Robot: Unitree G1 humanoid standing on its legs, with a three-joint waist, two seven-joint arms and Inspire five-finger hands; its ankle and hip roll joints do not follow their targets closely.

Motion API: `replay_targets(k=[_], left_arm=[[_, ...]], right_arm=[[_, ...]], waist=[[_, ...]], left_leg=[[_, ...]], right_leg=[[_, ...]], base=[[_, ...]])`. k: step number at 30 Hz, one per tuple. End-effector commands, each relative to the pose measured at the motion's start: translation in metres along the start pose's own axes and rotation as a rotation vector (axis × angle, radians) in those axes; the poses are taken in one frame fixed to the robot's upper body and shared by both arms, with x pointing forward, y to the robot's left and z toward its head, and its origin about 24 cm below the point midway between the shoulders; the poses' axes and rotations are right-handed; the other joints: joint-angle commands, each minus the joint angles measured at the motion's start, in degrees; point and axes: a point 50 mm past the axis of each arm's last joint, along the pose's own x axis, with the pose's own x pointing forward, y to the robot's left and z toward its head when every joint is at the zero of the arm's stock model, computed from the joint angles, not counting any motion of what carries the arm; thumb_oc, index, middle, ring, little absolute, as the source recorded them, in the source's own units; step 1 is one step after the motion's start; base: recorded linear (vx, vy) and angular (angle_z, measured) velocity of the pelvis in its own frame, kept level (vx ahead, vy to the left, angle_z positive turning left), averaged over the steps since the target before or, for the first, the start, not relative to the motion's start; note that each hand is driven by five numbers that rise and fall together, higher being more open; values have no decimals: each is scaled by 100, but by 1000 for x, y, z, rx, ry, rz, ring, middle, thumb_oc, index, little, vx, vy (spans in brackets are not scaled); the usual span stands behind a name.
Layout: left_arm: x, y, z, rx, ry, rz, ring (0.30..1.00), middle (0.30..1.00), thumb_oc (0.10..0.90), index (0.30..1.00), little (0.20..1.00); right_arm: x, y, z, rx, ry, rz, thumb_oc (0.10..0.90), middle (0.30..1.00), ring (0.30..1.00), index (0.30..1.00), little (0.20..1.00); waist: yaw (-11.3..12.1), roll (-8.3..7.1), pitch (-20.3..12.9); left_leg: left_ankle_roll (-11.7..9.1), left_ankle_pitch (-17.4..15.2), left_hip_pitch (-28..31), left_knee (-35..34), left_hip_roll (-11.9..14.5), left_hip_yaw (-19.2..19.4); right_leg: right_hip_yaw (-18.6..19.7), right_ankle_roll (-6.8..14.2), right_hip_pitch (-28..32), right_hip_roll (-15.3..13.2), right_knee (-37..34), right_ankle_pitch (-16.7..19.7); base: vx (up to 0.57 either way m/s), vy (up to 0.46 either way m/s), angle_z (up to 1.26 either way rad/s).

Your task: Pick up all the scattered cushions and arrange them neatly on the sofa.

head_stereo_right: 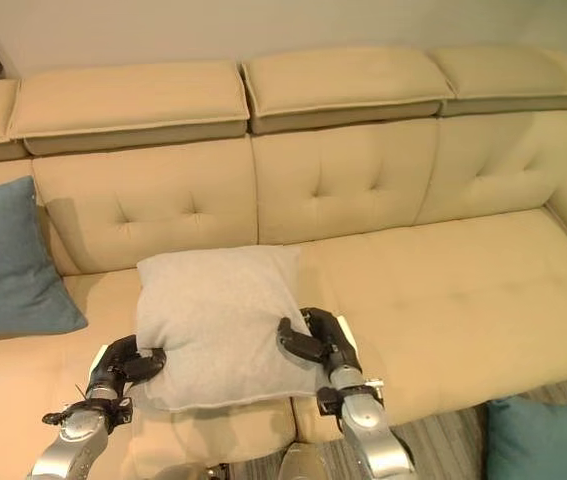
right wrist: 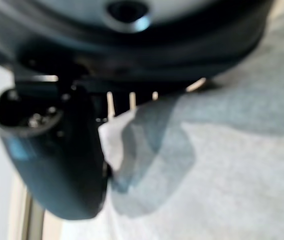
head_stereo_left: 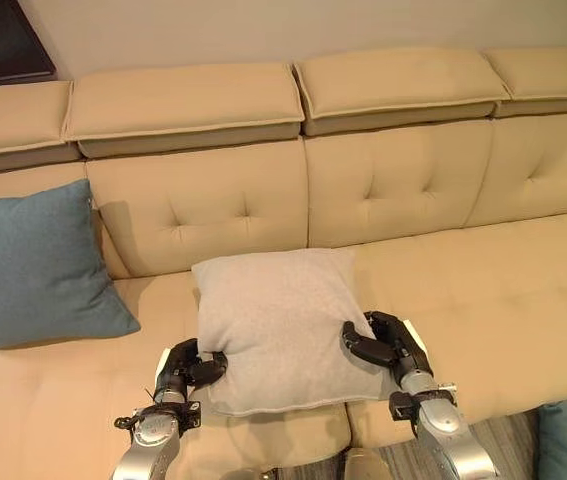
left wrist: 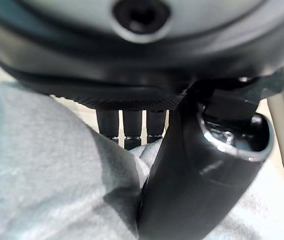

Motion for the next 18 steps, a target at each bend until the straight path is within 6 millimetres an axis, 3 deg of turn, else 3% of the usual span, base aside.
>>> replay_targets(k=[1, 7, 10, 14, 15, 18], left_arm=[[0, -26, 64, -71, -338, -104, 300, 300, 400, 300, 300], [-1, -33, 79, -69, -405, -98, 300, 300, 400, 300, 300], [3, -46, 110, -33, -529, -95, 300, 300, 400, 300, 300], [0, -68, 183, -26, -821, -48, 300, 300, 400, 300, 300], [-4, -73, 217, -33, -951, -7, 300, 300, 400, 300, 300], [-15, -75, 259, -49, -1124, 72, 300, 300, 400, 300, 300]], right_arm=[[8, 10, 68, 30, -353, 50, 400, 300, 300, 300, 300], [9, 5, 84, -37, -430, 8, 400, 300, 300, 300, 300], [15, 6, 109, -93, -544, -49, 400, 300, 300, 300, 300], [23, 21, 170, -105, -811, -99, 400, 300, 300, 300, 300], [26, 30, 199, -106, -930, -121, 400, 300, 300, 300, 300], [22, 37, 238, -154, -1105, -186, 400, 300, 300, 300, 300]], waist=[[-55, -129, -426], [-59, -63, -575], [-114, 20, -519], [-144, 171, -314], [-136, 236, -237], [-121, 316, -222]], left_leg=[[-308, -722, -37, 250, 109, -327], [-515, -459, 24, -211, 281, -411], [-610, -337, -277, -267, 354, -462], [-688, -169, -775, -267, 405, -530], [-745, -100, -984, -267, 418, -538], [-793, -11, -1271, -267, 427, -544]], right_leg=[[-98, 22, 334, 349, -236, 181], [-252, -68, 608, 609, -931, 215], [-277, -123, 471, 727, -1221, 281], [-207, -158, 42, 827, -1366, 366], [-197, -152, -169, 856, -1366, 406], [-199, -146, -428, 883, -1366, 467]], base=[[107, -119, 28], [85, -169, 14], [-84, -107, 1], [-139, -78, 6], [-150, -32, -3], [-79, -27, -1]])
